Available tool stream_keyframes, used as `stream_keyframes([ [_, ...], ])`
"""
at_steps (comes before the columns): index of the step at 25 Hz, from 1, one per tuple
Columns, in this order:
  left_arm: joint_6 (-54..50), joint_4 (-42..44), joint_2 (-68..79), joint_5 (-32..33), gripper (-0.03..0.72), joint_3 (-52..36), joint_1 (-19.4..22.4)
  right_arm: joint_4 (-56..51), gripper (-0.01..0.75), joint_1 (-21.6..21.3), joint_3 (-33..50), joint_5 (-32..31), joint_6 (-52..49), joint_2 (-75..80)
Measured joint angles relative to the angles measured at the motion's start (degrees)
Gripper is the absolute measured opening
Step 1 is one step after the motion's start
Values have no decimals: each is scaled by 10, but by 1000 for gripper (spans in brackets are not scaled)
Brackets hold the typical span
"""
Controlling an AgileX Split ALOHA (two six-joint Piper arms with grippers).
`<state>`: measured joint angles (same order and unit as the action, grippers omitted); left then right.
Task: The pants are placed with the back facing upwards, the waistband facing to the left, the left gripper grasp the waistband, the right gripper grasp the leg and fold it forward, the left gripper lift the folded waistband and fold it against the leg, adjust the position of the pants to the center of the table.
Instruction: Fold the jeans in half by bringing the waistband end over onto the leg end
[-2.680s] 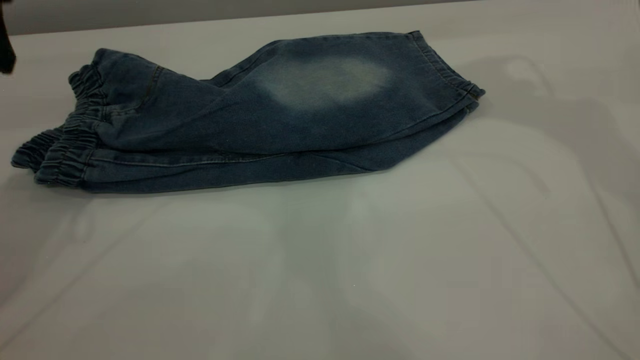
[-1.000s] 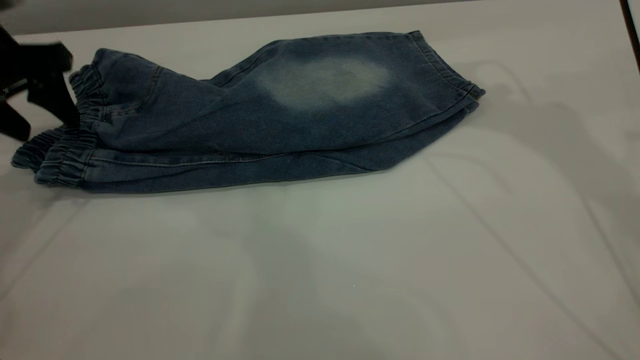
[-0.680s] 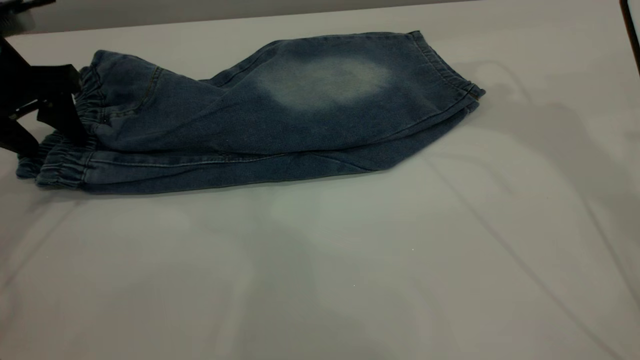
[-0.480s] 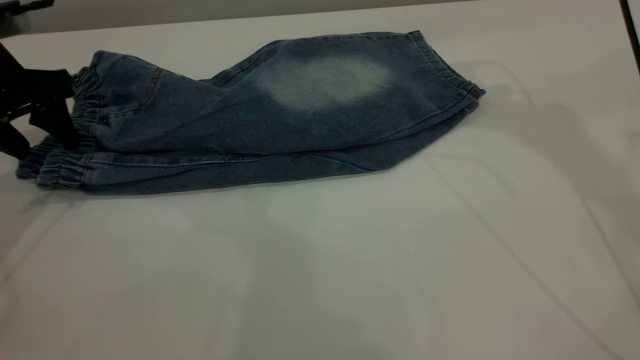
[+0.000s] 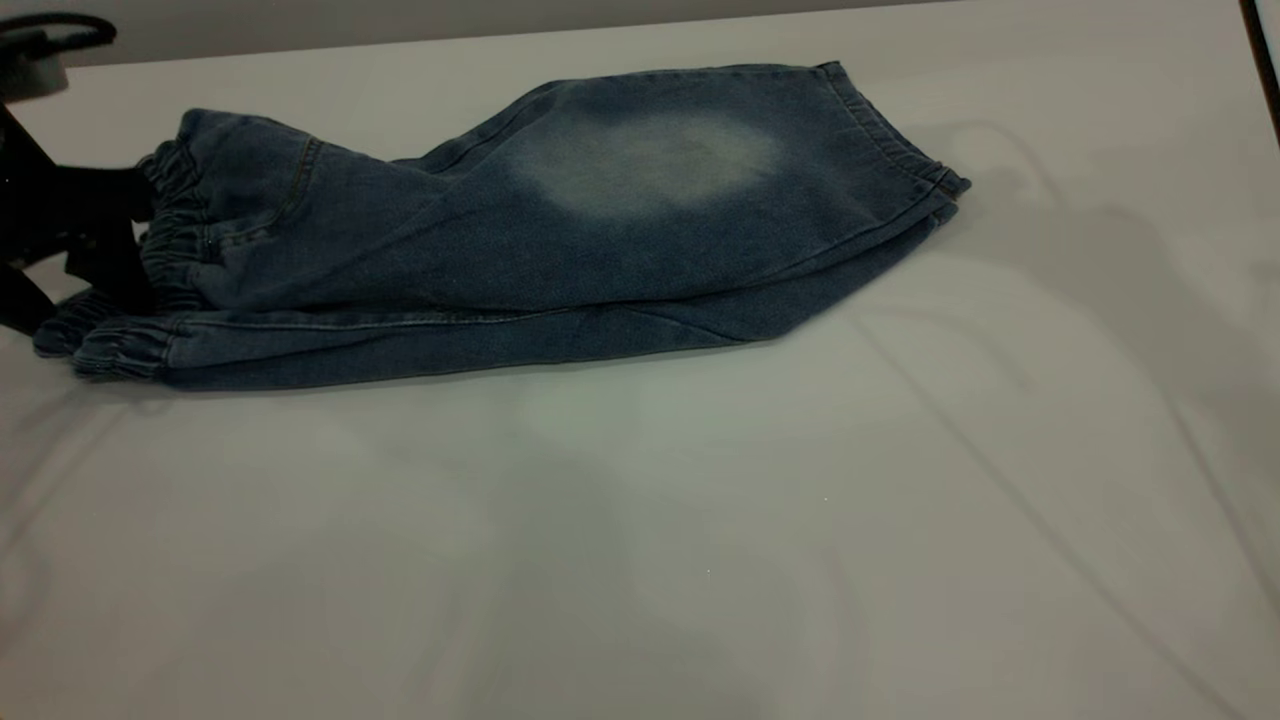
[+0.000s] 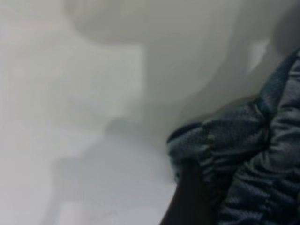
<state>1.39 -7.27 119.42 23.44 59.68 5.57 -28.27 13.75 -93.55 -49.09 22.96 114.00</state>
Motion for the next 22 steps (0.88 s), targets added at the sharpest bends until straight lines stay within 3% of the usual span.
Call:
stream_keyframes([
  [5, 15, -34, 5, -3, 495, 0, -1, 0, 484, 0, 0, 0, 0, 0],
  [7, 16, -35, 6, -6, 452, 0, -1, 0, 484, 0, 0, 1, 0, 0],
  [9, 15, -41, 6, -11, 385, 0, -1, -2, 484, 0, 0, 5, 2, 0],
  [15, 13, -40, 6, -21, 76, 0, -2, -15, 484, 22, 0, 51, 32, 24],
  [22, 19, -32, 5, 5, 41, 16, -2, -17, 483, 70, 0, 124, 50, 84],
])
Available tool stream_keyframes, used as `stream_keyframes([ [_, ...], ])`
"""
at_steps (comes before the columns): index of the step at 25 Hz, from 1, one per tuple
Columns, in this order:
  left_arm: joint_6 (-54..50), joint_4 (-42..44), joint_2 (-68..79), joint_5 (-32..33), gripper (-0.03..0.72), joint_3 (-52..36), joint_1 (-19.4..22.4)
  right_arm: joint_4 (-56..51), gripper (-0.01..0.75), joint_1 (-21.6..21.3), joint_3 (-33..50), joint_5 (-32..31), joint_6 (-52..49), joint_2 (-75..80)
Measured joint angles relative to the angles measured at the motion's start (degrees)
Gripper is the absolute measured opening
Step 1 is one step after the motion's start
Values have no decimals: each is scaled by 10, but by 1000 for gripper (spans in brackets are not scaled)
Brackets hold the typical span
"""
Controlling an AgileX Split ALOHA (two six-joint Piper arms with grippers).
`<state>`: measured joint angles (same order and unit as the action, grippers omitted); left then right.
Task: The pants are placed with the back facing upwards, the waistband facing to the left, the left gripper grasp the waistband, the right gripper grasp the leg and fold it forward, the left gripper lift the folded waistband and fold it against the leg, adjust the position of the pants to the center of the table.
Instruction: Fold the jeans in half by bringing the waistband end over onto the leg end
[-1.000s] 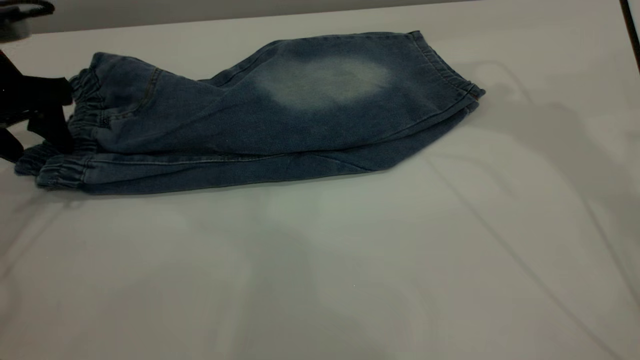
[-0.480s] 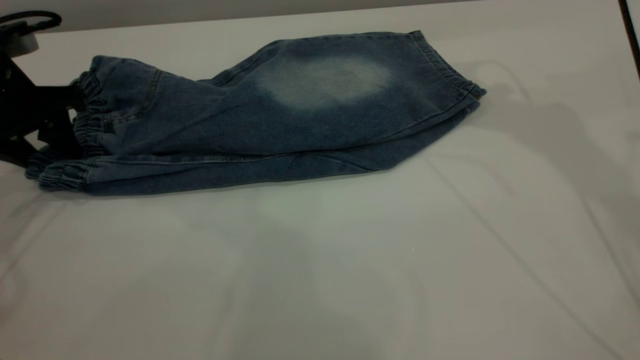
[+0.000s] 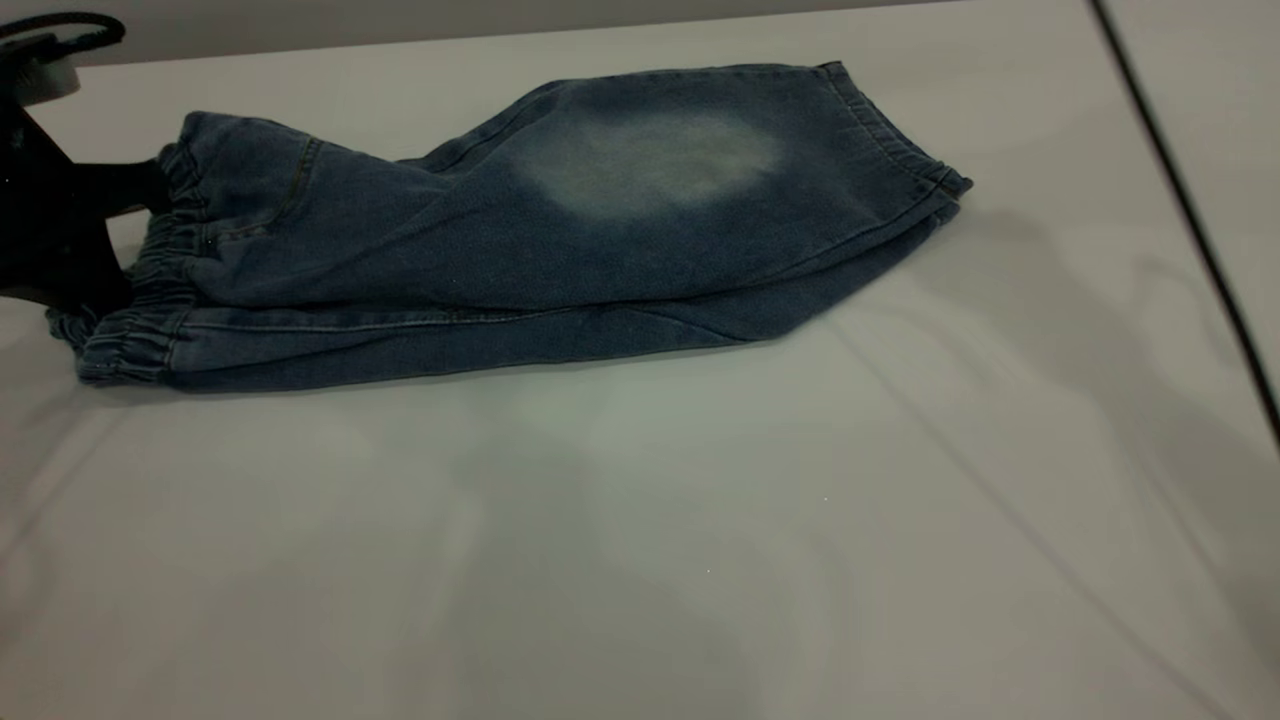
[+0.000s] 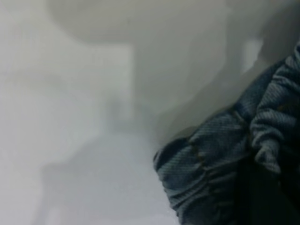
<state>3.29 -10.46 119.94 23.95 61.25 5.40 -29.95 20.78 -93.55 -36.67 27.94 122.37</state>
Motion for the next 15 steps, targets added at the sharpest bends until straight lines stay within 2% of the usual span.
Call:
stream_keyframes([
  [5, 11, 0, 0, 38, 41, 36, 0, 0, 483, 21, 0, 22, 8, 46],
  [15, 35, -1, 0, 123, 40, 144, 0, 1, 483, 27, 0, 19, 9, 114],
])
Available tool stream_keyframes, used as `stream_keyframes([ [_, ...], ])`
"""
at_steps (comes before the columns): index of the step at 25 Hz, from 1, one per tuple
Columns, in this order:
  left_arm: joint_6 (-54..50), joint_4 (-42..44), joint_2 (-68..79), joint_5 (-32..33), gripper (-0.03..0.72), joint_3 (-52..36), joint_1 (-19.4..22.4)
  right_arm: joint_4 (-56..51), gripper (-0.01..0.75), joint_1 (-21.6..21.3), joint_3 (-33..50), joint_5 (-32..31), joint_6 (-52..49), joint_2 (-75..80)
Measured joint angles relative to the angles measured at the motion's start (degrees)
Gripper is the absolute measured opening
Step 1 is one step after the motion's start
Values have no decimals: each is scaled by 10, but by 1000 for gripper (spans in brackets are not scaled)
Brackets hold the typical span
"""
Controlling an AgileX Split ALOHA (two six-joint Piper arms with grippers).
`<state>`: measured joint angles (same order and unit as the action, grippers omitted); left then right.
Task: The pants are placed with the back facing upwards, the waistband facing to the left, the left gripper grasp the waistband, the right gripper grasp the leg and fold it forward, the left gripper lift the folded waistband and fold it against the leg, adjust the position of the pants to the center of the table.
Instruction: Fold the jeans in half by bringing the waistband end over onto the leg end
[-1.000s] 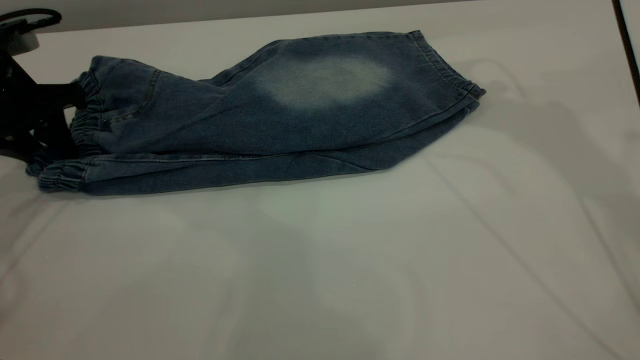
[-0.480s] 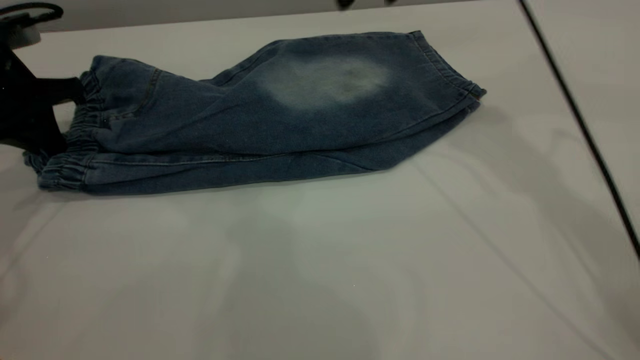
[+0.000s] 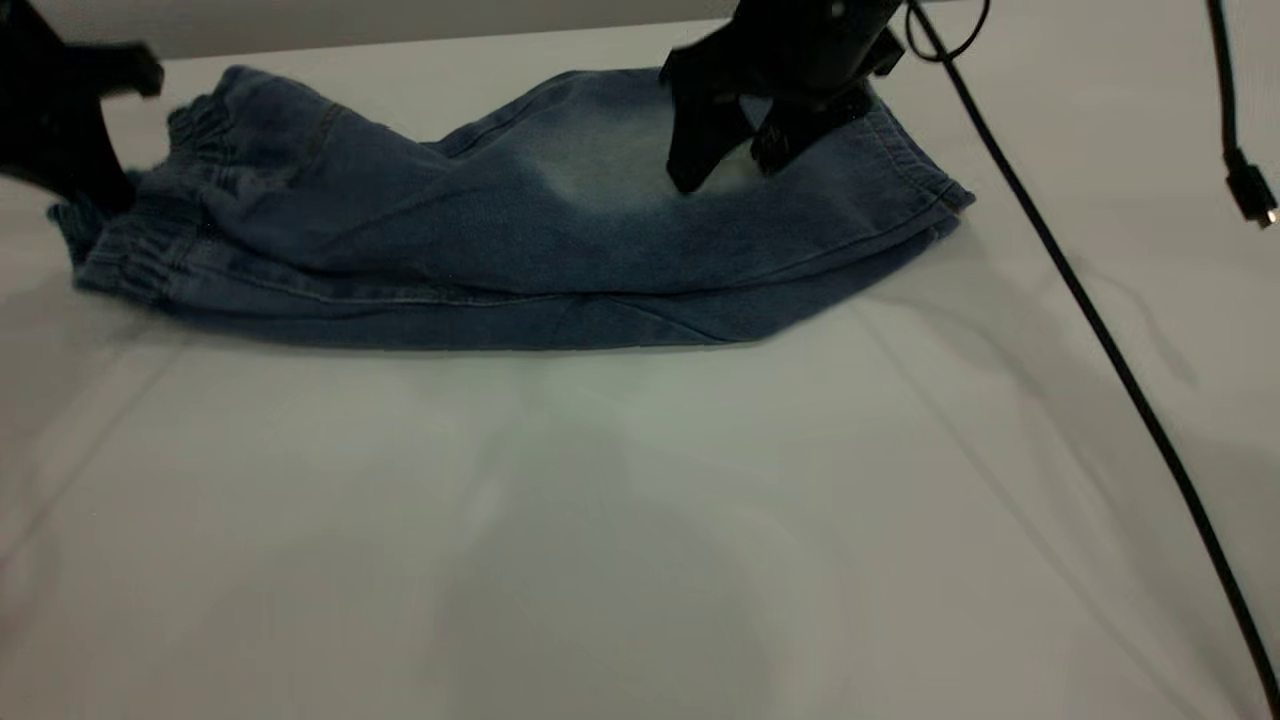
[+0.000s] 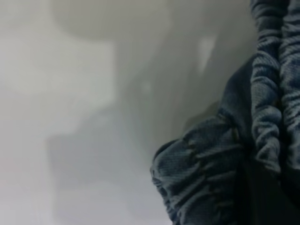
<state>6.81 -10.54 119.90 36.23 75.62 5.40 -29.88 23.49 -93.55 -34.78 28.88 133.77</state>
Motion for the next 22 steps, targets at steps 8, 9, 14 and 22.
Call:
stream_keyframes([
  [8, 12, 0, 0, 83, 40, 109, -4, 5, 483, 34, 0, -7, -1, 3],
  [9, 16, -1, 0, 93, 40, 119, -8, 6, 483, 41, 0, -8, -1, 3],
  [14, 18, -1, 0, 124, 40, 171, -25, 12, 483, 70, 0, -15, 0, 3],
  [22, 20, -1, 0, 149, 40, 226, -71, 39, 483, 84, 0, 1, 1, 3],
])
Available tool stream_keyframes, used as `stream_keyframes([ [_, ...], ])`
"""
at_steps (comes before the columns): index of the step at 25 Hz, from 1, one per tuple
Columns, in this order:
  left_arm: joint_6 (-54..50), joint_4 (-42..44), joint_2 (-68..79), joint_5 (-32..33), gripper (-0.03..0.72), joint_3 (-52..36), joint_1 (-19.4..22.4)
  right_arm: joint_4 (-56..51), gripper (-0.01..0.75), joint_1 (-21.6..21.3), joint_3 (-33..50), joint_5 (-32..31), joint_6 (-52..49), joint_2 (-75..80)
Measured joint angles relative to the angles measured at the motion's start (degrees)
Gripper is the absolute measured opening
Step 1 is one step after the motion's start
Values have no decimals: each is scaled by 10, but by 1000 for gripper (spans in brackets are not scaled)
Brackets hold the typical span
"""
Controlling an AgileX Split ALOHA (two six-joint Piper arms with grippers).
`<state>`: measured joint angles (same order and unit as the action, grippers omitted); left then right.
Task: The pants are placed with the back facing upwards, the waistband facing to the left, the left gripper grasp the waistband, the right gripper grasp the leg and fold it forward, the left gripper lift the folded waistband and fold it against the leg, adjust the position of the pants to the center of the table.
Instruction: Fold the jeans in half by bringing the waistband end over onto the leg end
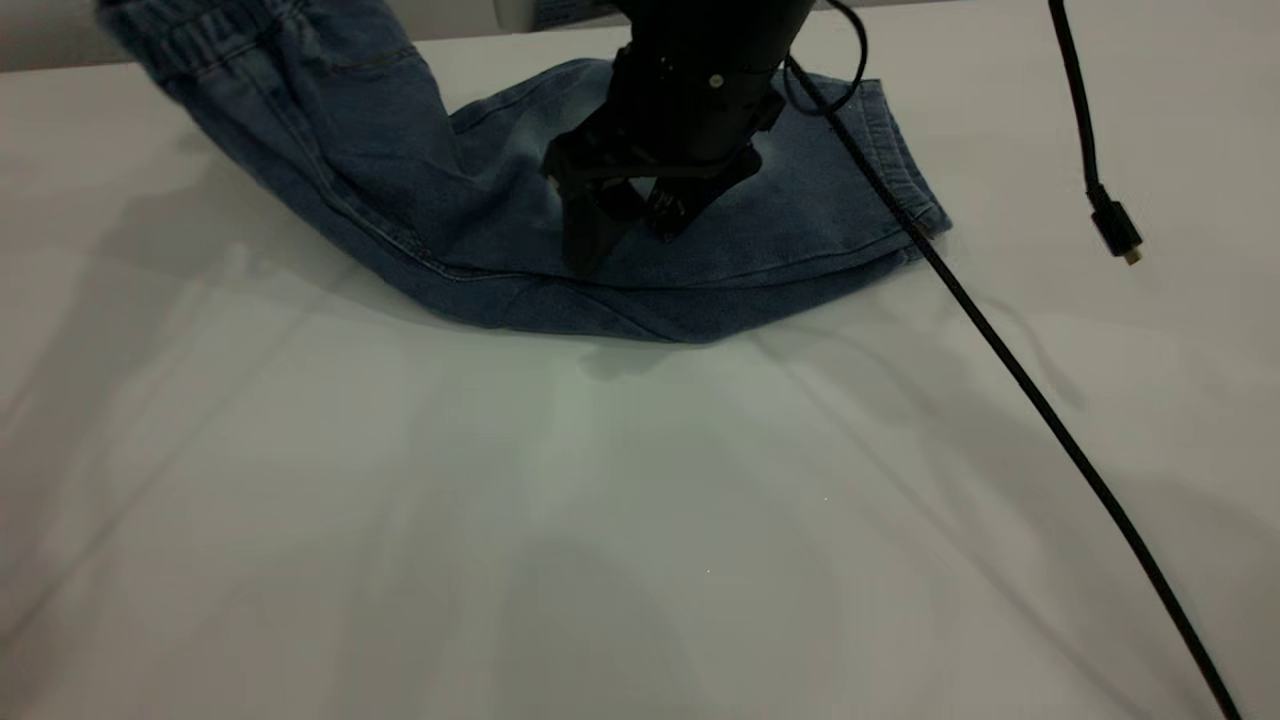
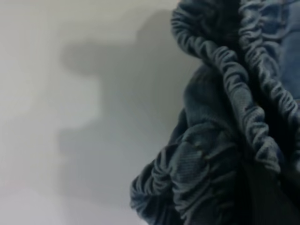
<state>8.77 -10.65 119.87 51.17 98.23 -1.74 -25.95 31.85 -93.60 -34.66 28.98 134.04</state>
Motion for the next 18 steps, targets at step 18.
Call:
stream_keyframes([
  [18, 14, -1, 0, 47, 40, 45, -83, 198, 483, -5, -2, 22, -106, 27],
])
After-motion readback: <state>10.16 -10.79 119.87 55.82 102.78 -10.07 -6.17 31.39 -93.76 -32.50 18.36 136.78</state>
